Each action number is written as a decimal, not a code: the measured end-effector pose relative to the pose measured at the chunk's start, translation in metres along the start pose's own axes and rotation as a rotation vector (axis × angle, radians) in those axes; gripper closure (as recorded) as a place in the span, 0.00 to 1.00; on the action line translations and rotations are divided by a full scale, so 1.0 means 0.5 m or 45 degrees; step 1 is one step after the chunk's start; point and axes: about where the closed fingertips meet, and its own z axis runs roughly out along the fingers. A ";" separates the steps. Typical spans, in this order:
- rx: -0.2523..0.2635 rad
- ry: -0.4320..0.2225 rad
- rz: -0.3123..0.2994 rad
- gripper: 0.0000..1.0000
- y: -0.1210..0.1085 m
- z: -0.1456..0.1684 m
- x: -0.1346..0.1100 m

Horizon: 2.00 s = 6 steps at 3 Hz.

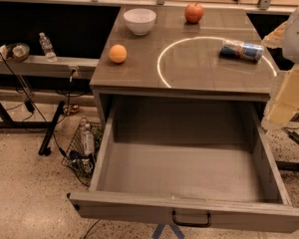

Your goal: Place redbull can into top drawer

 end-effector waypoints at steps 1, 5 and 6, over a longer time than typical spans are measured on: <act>0.000 0.000 0.000 0.00 0.000 0.000 0.000; 0.230 -0.397 0.195 0.00 -0.486 0.269 0.077; 0.330 -0.445 0.268 0.00 -0.575 0.294 0.067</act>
Offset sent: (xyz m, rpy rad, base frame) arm 0.1068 -0.0552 -0.0389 0.1644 -0.0888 -0.0909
